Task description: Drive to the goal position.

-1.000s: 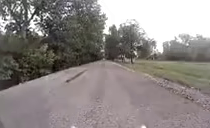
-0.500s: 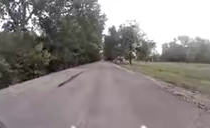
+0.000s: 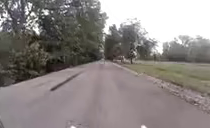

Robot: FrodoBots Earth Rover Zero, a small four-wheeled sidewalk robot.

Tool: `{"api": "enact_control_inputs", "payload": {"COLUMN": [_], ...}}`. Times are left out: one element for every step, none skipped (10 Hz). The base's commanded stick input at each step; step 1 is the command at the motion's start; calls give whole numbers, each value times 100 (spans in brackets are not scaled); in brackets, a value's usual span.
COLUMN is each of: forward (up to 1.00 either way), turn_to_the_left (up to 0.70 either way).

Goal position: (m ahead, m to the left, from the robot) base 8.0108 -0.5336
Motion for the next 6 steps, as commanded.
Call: {"api": "enact_control_inputs", "payload": {"forward": [70, 70, 70, 70, 70, 70], "turn_to_the_left": [0, 0, 35, 35, 35, 35]}}
